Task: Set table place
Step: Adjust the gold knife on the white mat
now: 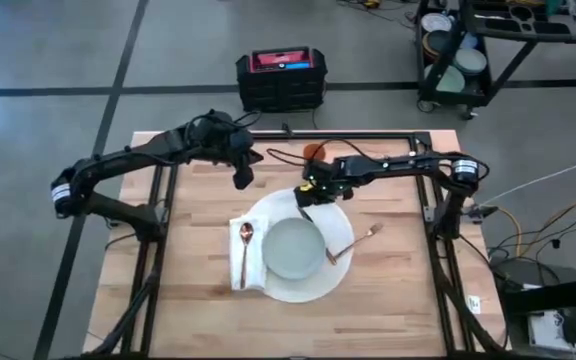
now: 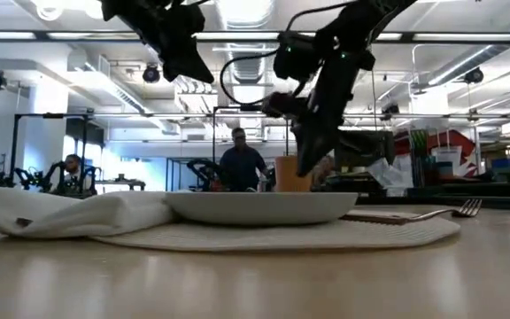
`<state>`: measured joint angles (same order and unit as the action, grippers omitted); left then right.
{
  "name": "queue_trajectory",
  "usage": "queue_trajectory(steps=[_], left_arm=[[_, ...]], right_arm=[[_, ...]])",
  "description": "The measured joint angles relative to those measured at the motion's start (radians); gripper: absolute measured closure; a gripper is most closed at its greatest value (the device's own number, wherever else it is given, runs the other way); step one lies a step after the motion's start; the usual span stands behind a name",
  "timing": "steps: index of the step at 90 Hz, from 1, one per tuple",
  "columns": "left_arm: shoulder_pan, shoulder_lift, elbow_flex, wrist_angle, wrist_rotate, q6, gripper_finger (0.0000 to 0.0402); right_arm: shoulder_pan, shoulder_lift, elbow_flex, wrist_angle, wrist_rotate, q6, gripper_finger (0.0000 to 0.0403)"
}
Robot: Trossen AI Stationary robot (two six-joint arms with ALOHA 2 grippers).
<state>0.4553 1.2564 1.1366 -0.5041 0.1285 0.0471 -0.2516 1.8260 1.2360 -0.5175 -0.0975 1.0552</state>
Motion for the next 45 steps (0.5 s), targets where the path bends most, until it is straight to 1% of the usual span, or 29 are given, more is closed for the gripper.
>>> queue_trajectory(steps=[9, 24, 45], left_arm=[[0.000, -0.001, 0.000, 0.002, 0.000, -0.039, 0.0402], [-0.001, -0.006, 0.001, 0.007, 0.001, -0.068, 0.0402], [-0.001, -0.011, 0.001, 0.005, 0.000, -0.087, 0.0402]], right_arm=[[0.001, 0.041, 0.003, 0.040, -0.014, 0.010, 0.0403], [0.002, 0.112, 0.045, 0.040, -0.012, 0.009, 0.0403], [0.003, 0.141, 0.121, 0.047, -0.032, -0.030, 0.0403]])
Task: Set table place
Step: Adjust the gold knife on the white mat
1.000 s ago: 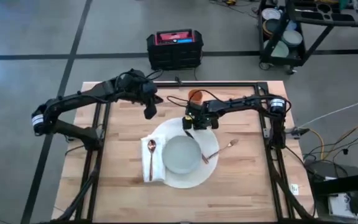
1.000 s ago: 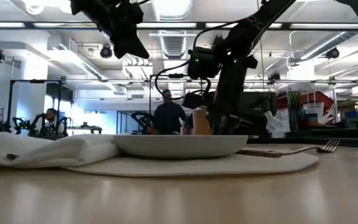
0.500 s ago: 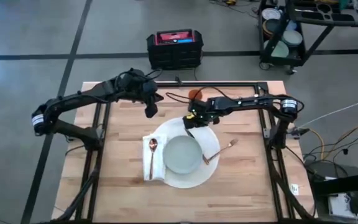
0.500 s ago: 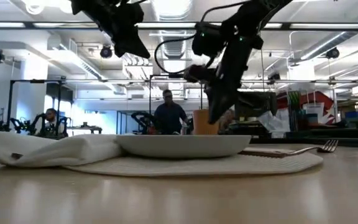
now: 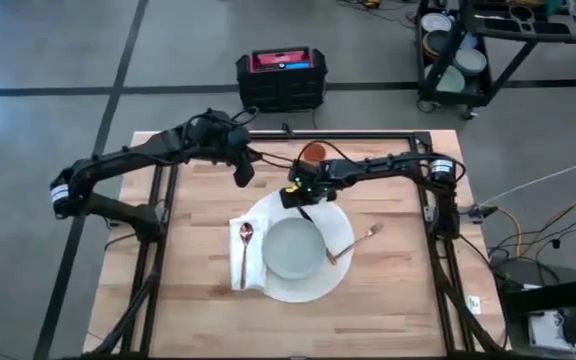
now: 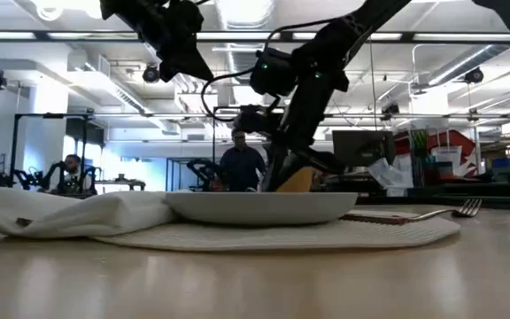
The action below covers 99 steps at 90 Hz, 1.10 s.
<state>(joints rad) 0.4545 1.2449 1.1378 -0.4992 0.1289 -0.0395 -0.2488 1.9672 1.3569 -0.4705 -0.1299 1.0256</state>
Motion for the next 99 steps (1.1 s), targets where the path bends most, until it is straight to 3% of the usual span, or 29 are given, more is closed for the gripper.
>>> queue_trajectory(steps=[34, 46, 99], left_arm=[[0.000, 0.000, 0.000, 0.005, 0.000, 0.003, 0.0402], [0.000, 0.000, 0.000, 0.005, 0.000, 0.003, 0.0402], [0.000, 0.000, 0.000, 0.006, -0.013, 0.004, 0.0402]], right_arm=[[0.007, 0.000, -0.008, -0.010, -0.008, -0.005, 0.0403], [0.026, 0.012, -0.009, -0.032, -0.068, -0.005, 0.0403], [0.042, 0.047, -0.009, -0.020, -0.057, 0.002, 0.0403]])
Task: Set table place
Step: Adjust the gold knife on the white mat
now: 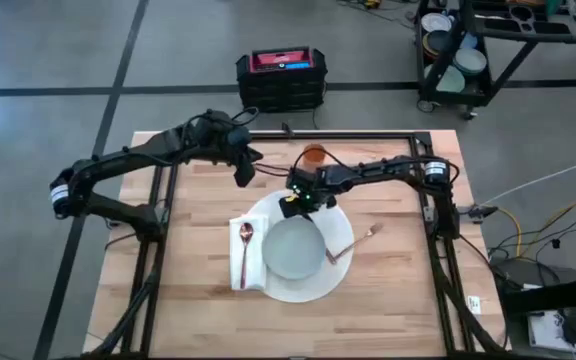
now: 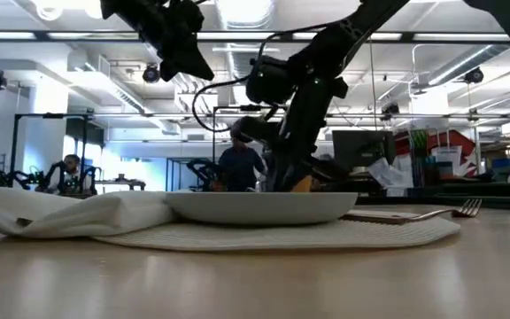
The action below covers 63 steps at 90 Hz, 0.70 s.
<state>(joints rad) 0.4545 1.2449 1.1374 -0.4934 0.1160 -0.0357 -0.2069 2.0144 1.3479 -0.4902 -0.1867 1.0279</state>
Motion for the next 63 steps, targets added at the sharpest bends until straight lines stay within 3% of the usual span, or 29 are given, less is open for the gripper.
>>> queue_trajectory(steps=[63], left_arm=[[0.000, 0.000, 0.000, 0.000, -0.002, 0.000, 0.0402]], right_arm=[[-0.005, -0.003, 0.001, -0.122, 0.057, -0.036, 0.0403]])
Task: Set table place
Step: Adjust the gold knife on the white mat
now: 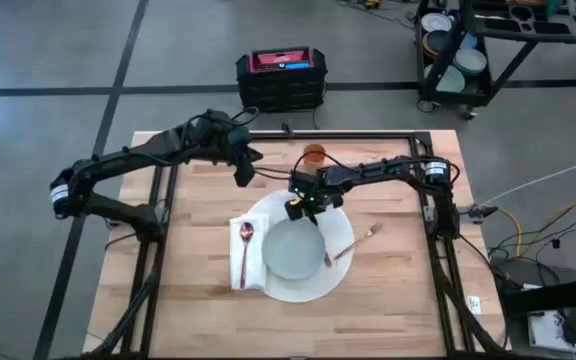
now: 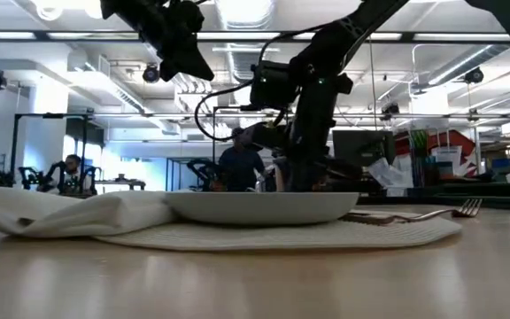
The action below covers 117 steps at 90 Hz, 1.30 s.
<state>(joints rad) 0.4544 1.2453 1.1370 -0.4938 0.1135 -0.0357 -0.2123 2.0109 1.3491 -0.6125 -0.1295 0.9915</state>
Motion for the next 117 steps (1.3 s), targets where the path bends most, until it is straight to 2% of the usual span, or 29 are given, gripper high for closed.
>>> queue_trajectory(steps=[32, 65, 96, 117], left_arm=[[0.000, 0.000, -0.001, 0.000, 0.000, 0.000, 0.0402], [0.000, 0.000, -0.001, -0.001, 0.000, 0.000, 0.0402], [0.000, 0.000, -0.001, -0.001, 0.000, 0.000, 0.0402], [0.000, 0.000, -0.001, -0.001, 0.000, 0.000, 0.0402]], right_arm=[[-0.004, -0.013, -0.001, -0.026, 0.004, 0.002, 0.0403], [-0.011, -0.037, -0.001, -0.119, 0.059, -0.042, 0.0403], [-0.011, -0.044, 0.055, -0.057, 0.046, -0.071, 0.0403], [-0.011, -0.044, 0.033, -0.063, 0.051, -0.075, 0.0403]])
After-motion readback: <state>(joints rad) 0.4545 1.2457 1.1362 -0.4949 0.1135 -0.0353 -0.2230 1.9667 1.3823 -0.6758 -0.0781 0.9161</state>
